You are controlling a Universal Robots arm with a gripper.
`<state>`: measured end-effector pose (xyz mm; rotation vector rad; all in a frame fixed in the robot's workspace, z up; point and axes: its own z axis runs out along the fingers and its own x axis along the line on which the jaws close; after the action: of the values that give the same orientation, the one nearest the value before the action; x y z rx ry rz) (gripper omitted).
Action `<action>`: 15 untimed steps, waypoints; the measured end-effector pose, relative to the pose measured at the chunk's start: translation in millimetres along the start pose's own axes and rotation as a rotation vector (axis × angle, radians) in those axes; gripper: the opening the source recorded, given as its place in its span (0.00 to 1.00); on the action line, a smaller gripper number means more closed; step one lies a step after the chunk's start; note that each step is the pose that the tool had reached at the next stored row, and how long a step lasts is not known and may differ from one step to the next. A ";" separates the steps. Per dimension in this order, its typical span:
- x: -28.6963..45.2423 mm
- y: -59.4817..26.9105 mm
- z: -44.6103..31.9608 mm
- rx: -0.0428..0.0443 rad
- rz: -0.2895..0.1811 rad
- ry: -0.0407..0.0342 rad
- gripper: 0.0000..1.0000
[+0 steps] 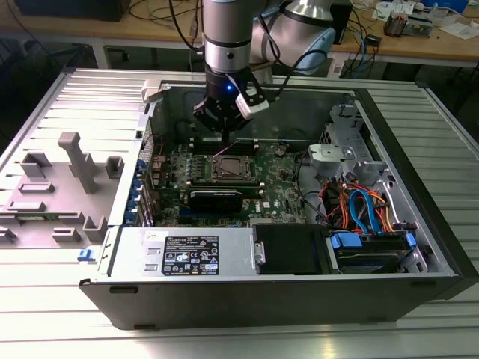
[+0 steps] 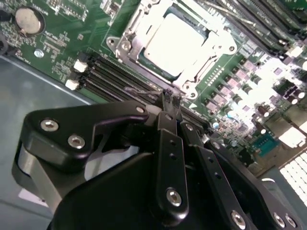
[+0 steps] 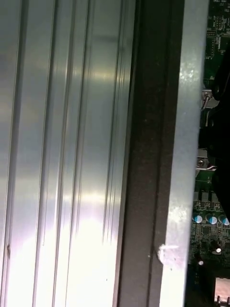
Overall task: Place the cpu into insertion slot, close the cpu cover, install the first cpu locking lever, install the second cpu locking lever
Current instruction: 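Install the first cpu locking lever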
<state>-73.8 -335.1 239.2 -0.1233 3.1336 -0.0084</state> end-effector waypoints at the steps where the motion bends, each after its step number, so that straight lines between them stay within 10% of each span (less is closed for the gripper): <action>1: -1.5 0.1 0.2 0.0001 0.000 0.0001 0.11; 8: -9.7 1.8 2.8 0.0000 0.000 -0.0001 0.11; 11: -24.9 2.7 17.1 0.0001 0.000 0.0001 0.11; 15: -26.4 2.6 21.4 0.0001 0.000 0.0001 0.11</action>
<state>-47.5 -330.5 217.9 -0.1226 3.1337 -0.0085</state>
